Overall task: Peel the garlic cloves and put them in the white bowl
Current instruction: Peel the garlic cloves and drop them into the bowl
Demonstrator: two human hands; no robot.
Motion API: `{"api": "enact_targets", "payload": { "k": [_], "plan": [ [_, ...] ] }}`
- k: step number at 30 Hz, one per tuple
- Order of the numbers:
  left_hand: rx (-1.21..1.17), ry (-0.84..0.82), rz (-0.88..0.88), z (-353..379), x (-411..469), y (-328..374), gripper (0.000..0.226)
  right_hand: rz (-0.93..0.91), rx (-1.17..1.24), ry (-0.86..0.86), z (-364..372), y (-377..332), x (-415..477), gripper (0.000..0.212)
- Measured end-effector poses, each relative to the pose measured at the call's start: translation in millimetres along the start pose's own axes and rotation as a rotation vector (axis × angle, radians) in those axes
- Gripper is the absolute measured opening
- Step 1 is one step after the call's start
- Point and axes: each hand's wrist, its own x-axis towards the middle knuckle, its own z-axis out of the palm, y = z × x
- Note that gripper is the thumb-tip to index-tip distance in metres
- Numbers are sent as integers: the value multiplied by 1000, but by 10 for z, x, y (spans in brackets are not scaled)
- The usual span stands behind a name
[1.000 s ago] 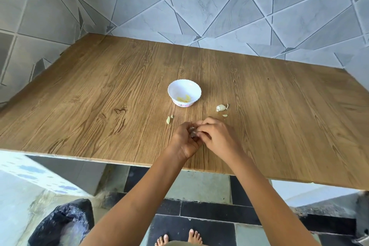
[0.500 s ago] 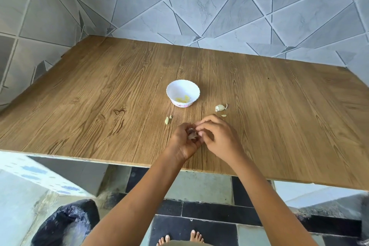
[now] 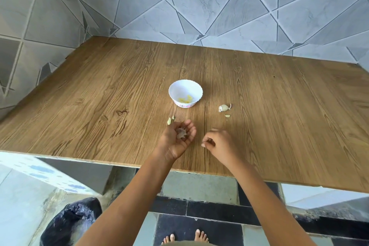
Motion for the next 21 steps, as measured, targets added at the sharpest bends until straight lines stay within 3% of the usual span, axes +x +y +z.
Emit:
{"api": "enact_targets", "payload": {
  "k": [4, 7, 10, 14, 18, 21],
  "plan": [
    [14, 15, 10, -10, 22, 23, 33, -58, -226, -94, -51, -55, 52, 11],
    [25, 20, 6, -9, 22, 10, 34, -46, -117, -148, -110, -25, 78, 7],
    [53, 44, 4, 32, 27, -36, 35, -136, 2, -25, -230, -44, 144, 8],
    [55, 43, 3, 187, 14, -95, 30, -301, -100, 97, -331, -181, 264, 11],
    [70, 0, 2, 311, -9, -121, 33, -262, -61, 233, -346, -183, 262, 6],
    [83, -34, -9, 330, 10, -141, 38, -188, -10, 291, -353, -113, 214, 15]
  ]
}}
